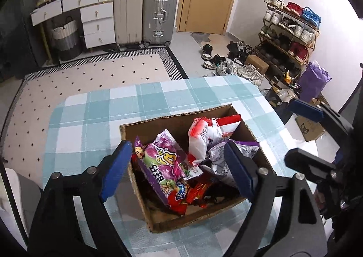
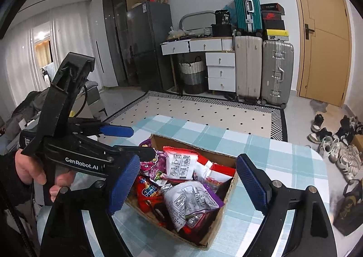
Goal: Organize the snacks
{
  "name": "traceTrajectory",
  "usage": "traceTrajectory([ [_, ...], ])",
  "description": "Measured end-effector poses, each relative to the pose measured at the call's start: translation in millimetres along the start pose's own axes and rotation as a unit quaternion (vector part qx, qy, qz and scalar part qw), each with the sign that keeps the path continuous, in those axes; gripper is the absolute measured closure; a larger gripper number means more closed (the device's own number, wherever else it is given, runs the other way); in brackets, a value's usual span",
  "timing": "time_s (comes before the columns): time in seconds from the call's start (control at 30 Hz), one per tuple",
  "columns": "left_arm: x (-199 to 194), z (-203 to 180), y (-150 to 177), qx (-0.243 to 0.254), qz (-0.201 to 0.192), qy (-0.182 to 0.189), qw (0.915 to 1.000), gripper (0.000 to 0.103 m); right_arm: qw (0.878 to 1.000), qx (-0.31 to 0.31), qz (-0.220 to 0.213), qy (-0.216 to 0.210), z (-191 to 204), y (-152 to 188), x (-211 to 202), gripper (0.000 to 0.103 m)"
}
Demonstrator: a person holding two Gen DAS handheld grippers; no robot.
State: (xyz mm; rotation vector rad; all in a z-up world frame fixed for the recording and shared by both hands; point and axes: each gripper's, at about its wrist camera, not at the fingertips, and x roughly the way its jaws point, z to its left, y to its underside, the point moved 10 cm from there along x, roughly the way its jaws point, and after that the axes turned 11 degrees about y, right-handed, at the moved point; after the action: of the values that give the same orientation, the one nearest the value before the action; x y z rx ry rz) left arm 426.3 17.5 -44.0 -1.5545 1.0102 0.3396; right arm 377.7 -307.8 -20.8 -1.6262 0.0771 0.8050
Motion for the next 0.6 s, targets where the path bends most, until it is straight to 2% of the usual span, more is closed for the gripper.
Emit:
traceTrajectory([
  [0.47, -61.6, -19.4, 10.0, 0.006, -0.035, -0.014, 0.9993, 0.021, 0.999, -0.005, -0.03, 0.018, 5.6, -9.5, -50.0, 0.015],
  [0.6, -80.8, -19.6, 18.3, 0.002, -0.046, -0.026, 0.9986, 0.017, 0.998, -0.004, -0.047, 0.034, 0.6, -9.0, -72.9, 0.014],
])
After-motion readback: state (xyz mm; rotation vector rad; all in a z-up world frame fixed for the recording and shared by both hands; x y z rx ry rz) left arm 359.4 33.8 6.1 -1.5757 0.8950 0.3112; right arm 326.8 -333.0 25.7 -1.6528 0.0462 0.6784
